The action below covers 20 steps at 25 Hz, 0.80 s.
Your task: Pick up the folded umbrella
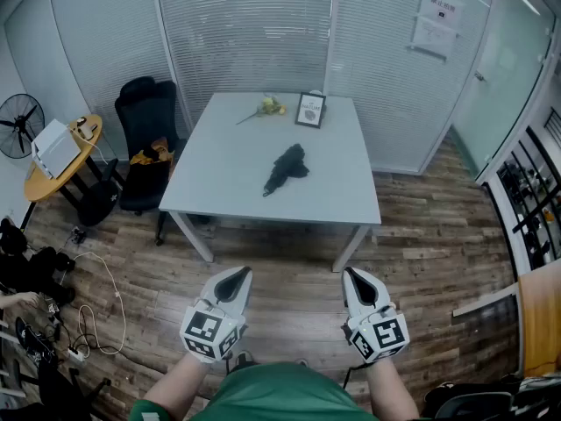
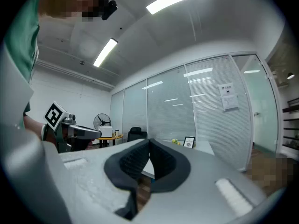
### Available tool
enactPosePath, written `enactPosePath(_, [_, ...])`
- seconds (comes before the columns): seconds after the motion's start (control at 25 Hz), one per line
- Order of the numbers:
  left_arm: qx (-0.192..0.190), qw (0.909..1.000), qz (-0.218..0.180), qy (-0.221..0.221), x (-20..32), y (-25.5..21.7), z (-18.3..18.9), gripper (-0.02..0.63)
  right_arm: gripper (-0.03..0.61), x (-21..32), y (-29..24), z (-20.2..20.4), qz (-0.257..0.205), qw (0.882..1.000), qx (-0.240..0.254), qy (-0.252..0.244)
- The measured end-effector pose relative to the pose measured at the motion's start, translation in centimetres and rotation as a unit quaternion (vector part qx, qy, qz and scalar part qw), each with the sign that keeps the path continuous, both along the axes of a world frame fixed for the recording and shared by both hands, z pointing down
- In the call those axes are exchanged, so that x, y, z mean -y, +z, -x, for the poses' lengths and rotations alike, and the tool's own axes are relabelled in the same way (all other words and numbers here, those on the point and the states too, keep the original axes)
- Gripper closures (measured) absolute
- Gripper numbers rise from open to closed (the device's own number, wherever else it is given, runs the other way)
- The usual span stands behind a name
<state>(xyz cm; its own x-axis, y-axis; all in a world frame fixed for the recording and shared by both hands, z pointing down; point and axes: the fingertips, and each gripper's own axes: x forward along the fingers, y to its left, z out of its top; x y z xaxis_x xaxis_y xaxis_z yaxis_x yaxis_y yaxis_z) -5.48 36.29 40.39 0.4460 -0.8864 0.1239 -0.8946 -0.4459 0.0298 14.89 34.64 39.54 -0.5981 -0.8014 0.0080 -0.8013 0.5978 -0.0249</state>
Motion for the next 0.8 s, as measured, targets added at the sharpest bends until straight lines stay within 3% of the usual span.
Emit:
enactPosePath(0.44, [0.003, 0.9997, 0.016, -0.020, -0.9, 0.5, -4.5, 0.598, 0.577, -0.2, 1.4, -4.7, 0.011, 1.000, -0.011, -0.008])
enactPosePath(0.8, [0.005, 0.9979, 0.036, -0.053, 2.0, 2.3, -2.0, 0.597, 0.577, 3.5, 3.3, -4.9, 0.022, 1.000, -0.003, 0.009])
